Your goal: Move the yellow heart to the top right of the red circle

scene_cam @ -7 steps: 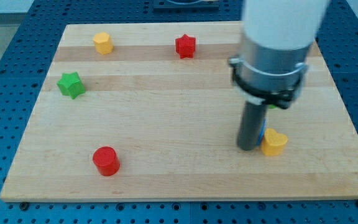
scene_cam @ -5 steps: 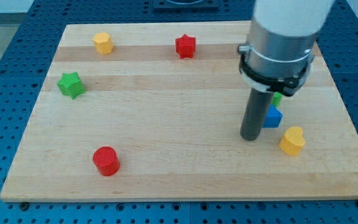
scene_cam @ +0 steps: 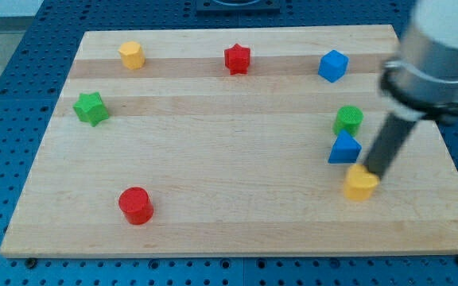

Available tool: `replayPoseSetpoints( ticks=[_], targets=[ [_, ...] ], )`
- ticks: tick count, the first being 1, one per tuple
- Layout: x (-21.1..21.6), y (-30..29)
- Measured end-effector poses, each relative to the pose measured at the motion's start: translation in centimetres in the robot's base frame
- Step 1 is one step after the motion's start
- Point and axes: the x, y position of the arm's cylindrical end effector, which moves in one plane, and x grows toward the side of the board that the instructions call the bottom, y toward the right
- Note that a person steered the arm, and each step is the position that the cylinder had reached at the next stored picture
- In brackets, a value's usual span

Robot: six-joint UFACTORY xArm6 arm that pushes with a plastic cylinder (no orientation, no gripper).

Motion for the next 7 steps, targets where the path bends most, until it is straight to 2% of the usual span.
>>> replayPoseSetpoints(
  ticks=[1, 2, 6, 7],
  targets=[
    [3.2, -2.1],
    [3.3, 1.7],
    [0.2, 2.0],
    [1.0, 5.4]
  ],
)
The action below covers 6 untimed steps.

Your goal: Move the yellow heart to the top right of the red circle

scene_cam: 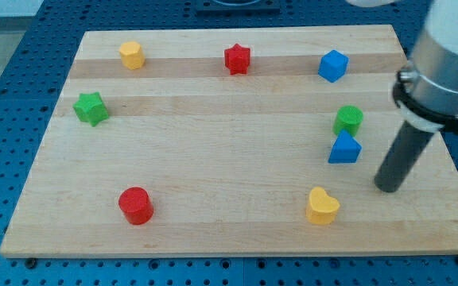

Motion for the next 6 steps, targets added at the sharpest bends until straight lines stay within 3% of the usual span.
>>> replayPoseSetpoints(
  ticks=[4, 6],
  targets=[
    [0.0, -5.2],
    [2.1, -2.5]
  ],
)
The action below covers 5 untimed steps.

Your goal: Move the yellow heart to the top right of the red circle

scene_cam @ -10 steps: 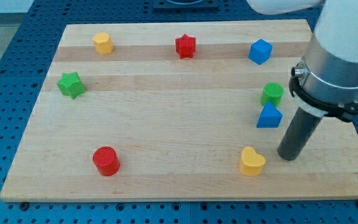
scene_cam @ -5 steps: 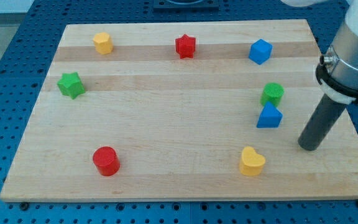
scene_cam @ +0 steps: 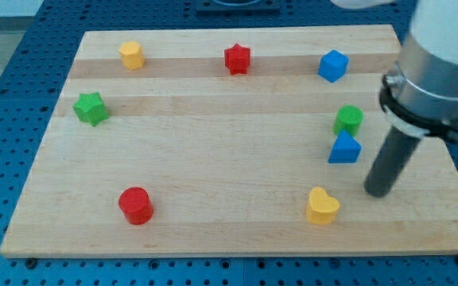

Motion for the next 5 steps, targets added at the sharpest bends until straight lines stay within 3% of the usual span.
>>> replayPoseSetpoints(
  ticks=[2, 3, 5],
  targets=[
    [0.8, -14.7],
    [-0.7, -15.7],
    [1.0, -12.8]
  ],
)
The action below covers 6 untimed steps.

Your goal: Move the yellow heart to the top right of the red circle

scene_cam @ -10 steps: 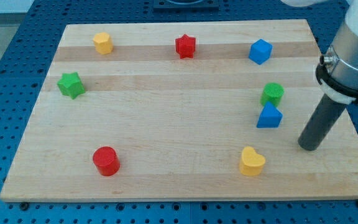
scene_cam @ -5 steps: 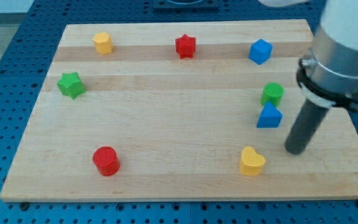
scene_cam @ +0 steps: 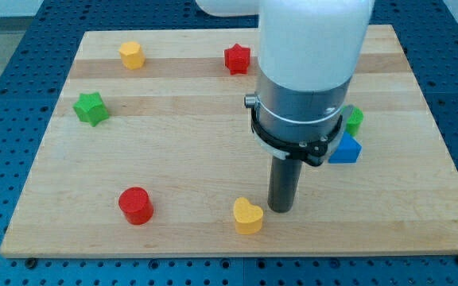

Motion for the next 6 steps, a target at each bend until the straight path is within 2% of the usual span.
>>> replayPoseSetpoints(
  ticks=[1, 2, 3, 5, 6],
  targets=[
    [2.0, 0.0],
    [4.3, -2.4],
    [4.6, -6.9],
    [0.0, -6.2],
    [2.9, -5.9]
  ],
)
